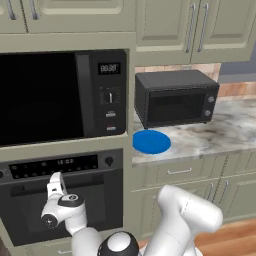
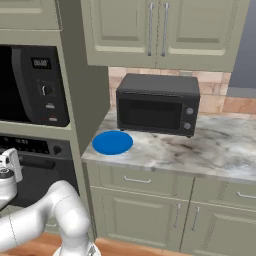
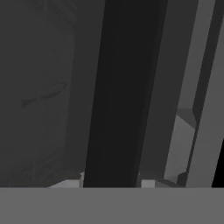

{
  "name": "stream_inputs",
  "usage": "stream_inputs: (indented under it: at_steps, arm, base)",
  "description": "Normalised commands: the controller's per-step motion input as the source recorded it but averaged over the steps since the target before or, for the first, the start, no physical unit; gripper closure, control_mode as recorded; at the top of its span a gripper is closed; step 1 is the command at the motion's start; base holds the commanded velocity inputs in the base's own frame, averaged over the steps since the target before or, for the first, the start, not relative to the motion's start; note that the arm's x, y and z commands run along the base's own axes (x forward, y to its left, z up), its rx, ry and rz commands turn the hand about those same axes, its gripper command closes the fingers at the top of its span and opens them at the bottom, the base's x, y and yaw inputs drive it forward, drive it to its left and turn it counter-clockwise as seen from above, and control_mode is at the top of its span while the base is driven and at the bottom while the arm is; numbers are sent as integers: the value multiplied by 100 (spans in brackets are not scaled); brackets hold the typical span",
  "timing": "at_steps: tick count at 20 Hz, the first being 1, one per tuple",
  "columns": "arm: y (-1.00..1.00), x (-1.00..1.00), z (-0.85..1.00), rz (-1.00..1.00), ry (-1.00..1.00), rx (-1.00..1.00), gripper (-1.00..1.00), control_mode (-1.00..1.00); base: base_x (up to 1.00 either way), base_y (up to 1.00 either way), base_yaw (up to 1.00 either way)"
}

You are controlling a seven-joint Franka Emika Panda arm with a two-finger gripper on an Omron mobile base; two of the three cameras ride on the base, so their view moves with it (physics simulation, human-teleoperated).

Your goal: Take the fish from the oven and place it on the plate on the counter.

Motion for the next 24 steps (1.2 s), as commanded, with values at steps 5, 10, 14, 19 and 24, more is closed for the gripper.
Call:
stream_inputs:
  at_steps: [5,10,14,19,24]
  arm:
    - [4,-14,-23,0,0,0,100,-100]
    - [5,-39,-66,0,1,0,100,-100]
    - [9,-45,-94,0,4,0,100,-100]
    - [8,-47,-97,0,7,0,100,-100]
    - [10,-76,-99,0,3,0,100,-100]
  base:
    - [0,0,0]
    - [0,0,0]
    - [0,0,0]
    - [0,0,0]
    - [0,0,0]
